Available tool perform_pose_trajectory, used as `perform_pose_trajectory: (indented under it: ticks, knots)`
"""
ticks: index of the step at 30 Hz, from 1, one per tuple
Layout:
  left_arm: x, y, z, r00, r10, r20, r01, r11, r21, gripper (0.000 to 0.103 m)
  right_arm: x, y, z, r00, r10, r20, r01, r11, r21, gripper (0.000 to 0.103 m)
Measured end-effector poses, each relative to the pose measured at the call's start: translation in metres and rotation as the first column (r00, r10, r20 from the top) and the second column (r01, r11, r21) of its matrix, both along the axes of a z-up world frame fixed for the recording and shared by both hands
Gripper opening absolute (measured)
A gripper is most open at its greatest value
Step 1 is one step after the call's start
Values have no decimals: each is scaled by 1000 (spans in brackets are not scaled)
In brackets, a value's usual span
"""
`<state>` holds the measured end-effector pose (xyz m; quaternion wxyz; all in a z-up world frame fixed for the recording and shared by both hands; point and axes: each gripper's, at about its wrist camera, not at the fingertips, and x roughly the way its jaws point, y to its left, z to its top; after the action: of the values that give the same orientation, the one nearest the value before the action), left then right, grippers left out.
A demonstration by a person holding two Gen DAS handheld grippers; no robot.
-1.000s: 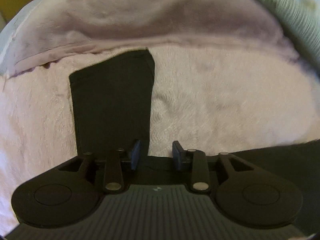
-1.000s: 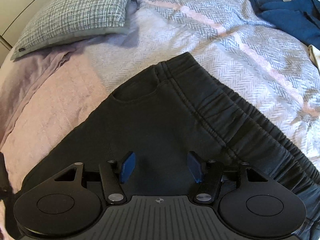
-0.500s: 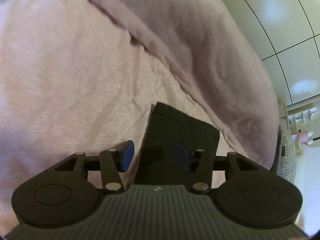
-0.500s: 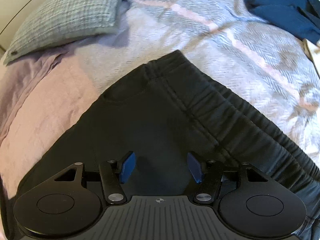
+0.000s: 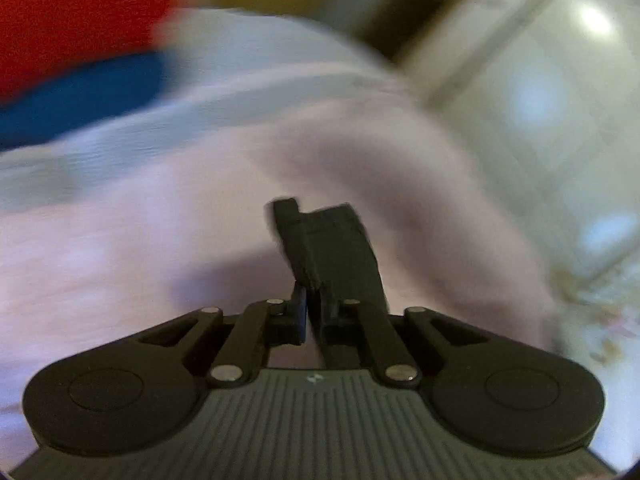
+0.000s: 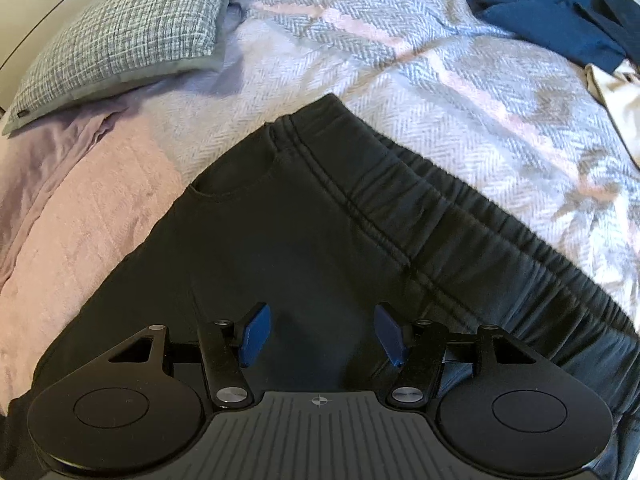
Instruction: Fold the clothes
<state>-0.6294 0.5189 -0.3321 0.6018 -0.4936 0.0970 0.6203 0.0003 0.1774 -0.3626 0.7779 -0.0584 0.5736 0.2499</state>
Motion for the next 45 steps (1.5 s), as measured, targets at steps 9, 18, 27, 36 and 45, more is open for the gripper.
perform_pose_trajectory:
  ticks: [9,18,27,36,45]
  knots:
    - [-16,-69,-26,957,147,-249,-207,950,-235,8,-3,-6,15,992,124,38,-125,992,24,61]
    - [121,-58,-5,953,-220,-208,185,967,-175,12,51,-37,37,986,138,93,-147,984,99,61]
    - [213,-69,-15,919,-344,-190,302,927,-220,12,120,-22,28,939,339,61,-344,916,207,61]
    - [246,-81,-19,915,-354,-193,296,915,-275,12,187,-5,-35,863,394,-315,-254,879,403,46]
    - [272,-82,-9,889,-370,-270,314,922,-227,12,163,-25,-4,890,448,79,-431,773,465,9]
